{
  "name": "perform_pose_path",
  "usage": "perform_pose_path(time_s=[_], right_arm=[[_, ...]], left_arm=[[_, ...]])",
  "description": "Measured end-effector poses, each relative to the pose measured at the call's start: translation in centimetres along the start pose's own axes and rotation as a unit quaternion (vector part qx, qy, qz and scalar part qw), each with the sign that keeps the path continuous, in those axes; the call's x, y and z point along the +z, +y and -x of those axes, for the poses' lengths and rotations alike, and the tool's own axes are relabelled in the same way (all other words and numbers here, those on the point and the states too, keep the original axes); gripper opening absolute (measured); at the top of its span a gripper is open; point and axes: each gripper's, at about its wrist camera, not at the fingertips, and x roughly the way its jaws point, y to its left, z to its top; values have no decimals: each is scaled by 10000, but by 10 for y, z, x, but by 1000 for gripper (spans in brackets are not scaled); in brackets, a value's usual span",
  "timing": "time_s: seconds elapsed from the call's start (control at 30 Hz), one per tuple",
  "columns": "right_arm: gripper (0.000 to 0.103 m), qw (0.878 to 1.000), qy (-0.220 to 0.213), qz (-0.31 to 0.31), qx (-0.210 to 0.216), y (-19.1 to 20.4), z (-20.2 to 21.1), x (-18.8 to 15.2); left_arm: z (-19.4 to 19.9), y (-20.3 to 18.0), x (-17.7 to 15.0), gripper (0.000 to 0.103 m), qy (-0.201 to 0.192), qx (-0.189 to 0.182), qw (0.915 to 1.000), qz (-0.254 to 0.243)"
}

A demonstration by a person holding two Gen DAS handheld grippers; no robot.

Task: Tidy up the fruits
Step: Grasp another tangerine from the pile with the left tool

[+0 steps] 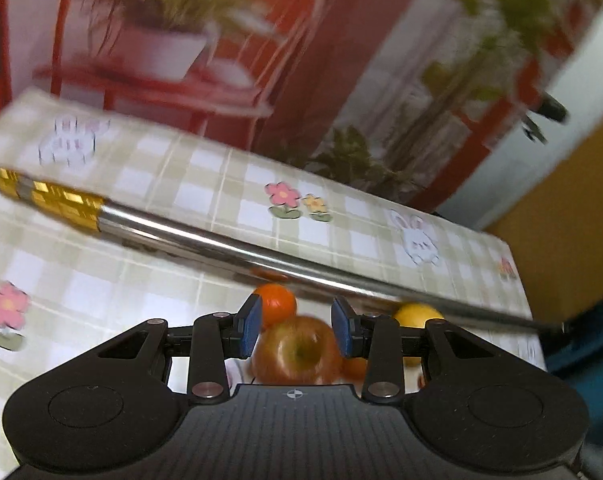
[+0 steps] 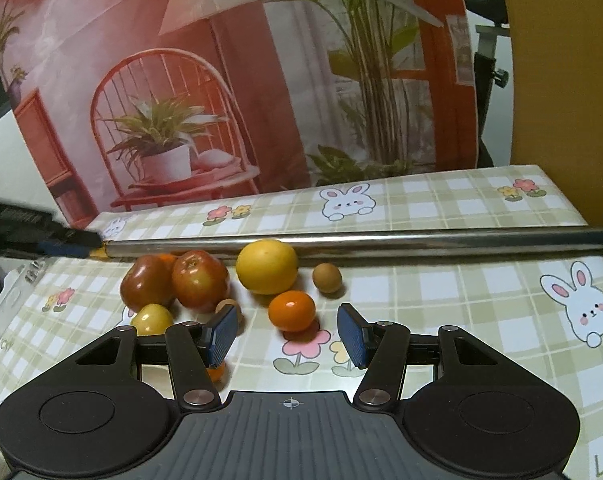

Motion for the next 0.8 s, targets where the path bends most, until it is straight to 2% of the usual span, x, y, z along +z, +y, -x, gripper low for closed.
perform_pose_path(time_s=[0.17, 0.43, 0.63, 0.8], right_arm=[[52, 9999, 78, -3, -64, -5, -6, -4], [52, 9997, 183, -78, -118, -16, -14, -10], [52, 9995, 251, -196, -79, -20, -20, -12], [52, 9994, 280, -203, -62, -20, -19, -12]], left_arm=[[-41, 11, 6, 40, 284, 262, 9989, 282], [-71, 16, 4, 40, 479, 186, 9980, 380], [-72, 18, 3, 39, 484, 93, 9980, 401], [-57, 23, -1, 39, 311, 87, 9987, 406]])
